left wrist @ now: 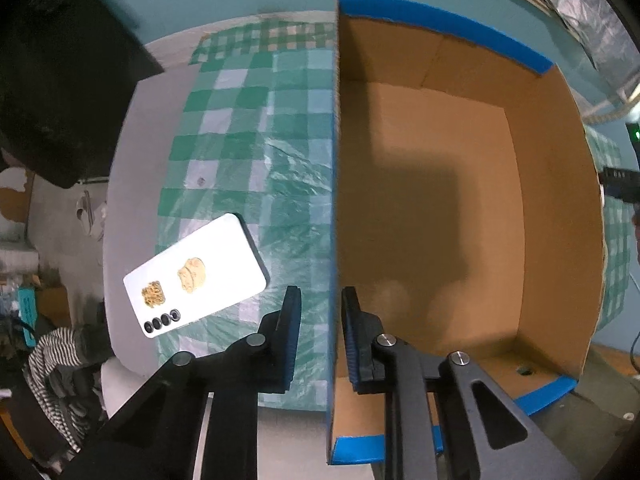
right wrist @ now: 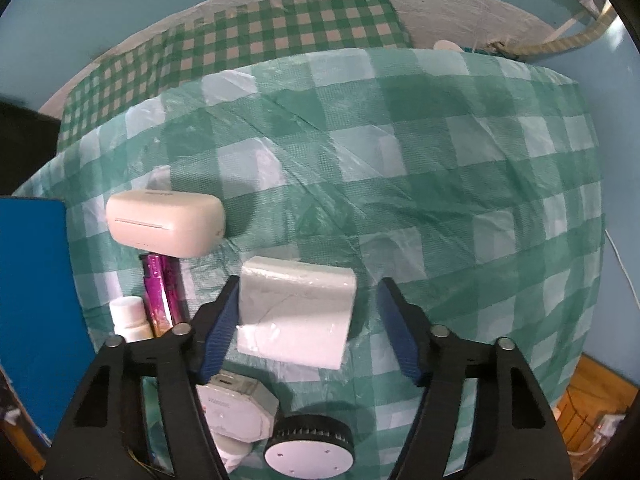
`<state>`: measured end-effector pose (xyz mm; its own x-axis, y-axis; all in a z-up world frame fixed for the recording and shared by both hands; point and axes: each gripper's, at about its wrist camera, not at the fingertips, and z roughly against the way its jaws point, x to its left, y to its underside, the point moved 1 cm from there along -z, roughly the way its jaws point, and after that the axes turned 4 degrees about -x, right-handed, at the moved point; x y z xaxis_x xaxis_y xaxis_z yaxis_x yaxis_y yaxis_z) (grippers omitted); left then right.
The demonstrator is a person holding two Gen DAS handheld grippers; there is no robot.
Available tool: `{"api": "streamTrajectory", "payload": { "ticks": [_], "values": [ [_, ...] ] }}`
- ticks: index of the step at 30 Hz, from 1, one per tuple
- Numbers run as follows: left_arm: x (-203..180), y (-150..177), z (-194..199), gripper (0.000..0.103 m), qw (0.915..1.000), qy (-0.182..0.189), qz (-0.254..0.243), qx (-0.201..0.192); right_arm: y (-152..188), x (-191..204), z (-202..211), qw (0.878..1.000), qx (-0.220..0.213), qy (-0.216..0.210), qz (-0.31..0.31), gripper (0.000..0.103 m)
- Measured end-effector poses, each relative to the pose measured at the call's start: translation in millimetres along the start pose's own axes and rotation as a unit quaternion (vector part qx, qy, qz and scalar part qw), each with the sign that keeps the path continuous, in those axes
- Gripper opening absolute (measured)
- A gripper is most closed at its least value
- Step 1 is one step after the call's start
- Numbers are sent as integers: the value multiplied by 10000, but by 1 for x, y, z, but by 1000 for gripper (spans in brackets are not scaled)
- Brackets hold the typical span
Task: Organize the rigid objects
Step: 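Move the right tool to the white charger block and close on it, then lift the white charger with the right tool and carry it over the box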
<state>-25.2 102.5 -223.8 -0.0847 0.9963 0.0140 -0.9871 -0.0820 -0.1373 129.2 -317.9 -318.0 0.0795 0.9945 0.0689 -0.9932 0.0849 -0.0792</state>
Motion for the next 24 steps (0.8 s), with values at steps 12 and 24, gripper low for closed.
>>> {"api": "streamTrajectory", "payload": {
  "ticks": [12,24],
  "values": [
    [1,0,-1,8,9999,15,135,-1,4,8,5,9997,-151,-41,175,49],
    [1,1,0,8,10000,4,70,-18,10,19,24,9991,-293,-62,313,49]
  ]
}}
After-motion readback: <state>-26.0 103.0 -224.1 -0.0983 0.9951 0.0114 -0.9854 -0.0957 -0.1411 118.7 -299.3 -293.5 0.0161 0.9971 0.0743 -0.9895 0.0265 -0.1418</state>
